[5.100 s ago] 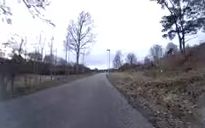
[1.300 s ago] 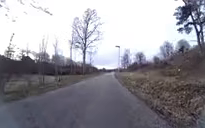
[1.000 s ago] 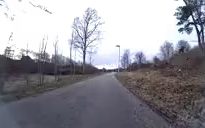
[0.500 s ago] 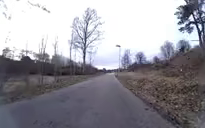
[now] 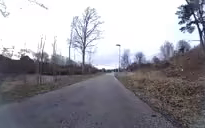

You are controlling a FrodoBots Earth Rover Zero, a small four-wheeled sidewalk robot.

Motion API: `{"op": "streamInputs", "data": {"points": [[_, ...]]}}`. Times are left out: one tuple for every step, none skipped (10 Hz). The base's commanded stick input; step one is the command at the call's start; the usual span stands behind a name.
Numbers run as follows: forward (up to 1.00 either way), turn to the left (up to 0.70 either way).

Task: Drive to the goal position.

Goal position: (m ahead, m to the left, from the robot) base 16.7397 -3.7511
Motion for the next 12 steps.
{"op": "streamInputs", "data": {"points": [[0.5, 0.0], [0.5, 0.0], [0.5, 0.0], [0.5, 0.0], [0.5, 0.0], [0.5, 0.0], [0.5, 0.0], [0.5, 0.0], [0.5, 0.0], [0.5, 0.0], [0.5, 0.0], [0.5, 0.0]]}}
